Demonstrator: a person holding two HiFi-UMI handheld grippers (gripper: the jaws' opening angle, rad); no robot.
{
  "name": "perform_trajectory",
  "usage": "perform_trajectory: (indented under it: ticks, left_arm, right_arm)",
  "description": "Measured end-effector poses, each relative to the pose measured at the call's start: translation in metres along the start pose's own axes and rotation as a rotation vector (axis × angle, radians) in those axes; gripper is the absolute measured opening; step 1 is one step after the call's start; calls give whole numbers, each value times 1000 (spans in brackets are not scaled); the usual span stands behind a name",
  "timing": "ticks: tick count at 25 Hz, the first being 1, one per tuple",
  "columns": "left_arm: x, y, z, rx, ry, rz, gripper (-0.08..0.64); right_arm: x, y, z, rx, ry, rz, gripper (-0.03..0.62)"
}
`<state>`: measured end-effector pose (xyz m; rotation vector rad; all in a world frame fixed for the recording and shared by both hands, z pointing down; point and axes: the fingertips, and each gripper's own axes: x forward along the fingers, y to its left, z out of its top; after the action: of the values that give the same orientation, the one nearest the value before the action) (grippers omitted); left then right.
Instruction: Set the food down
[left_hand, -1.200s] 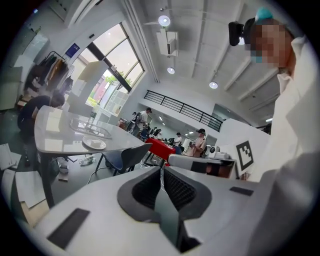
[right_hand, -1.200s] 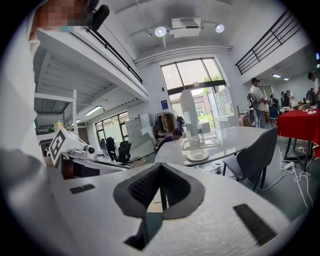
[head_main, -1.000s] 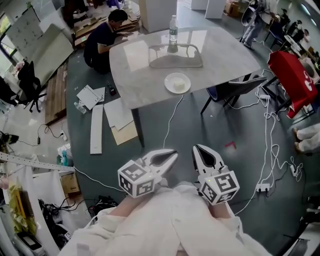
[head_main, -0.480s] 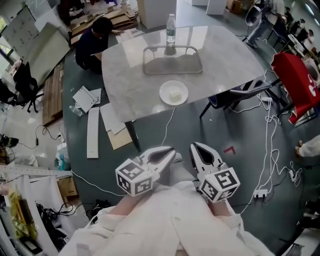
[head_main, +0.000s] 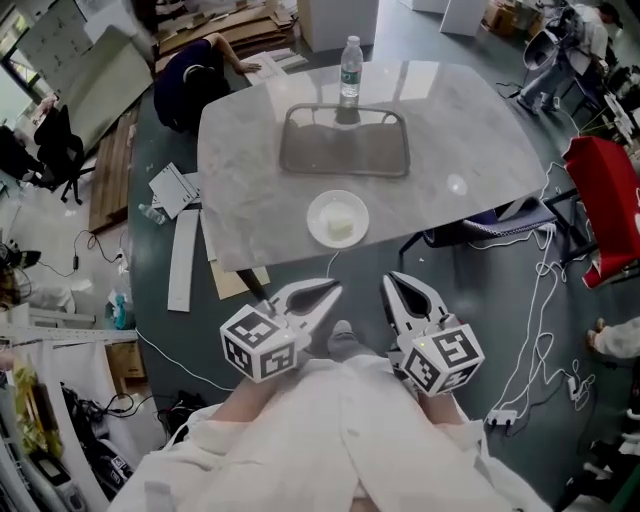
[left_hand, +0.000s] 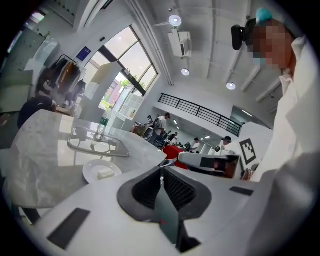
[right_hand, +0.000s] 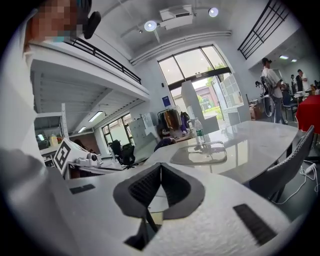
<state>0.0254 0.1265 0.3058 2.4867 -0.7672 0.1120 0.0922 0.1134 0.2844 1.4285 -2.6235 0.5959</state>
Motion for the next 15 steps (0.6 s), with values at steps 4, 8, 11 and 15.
perform_trajectory:
  ticks: [4, 8, 11, 15]
  left_arm:
    - [17, 18, 11, -52, -19, 48, 29]
    - [25, 30, 15, -63, -6, 86, 29]
    - [29, 38, 15, -88, 6, 96, 29]
    - [36, 49, 20, -105, 8, 87, 29]
  right_arm:
    - [14, -30, 5, 25, 16, 12, 3]
    - [27, -43, -1, 47, 40, 27, 3]
    - [39, -44, -9, 72, 63, 49, 3]
    - [57, -47, -15, 82, 92, 56, 2]
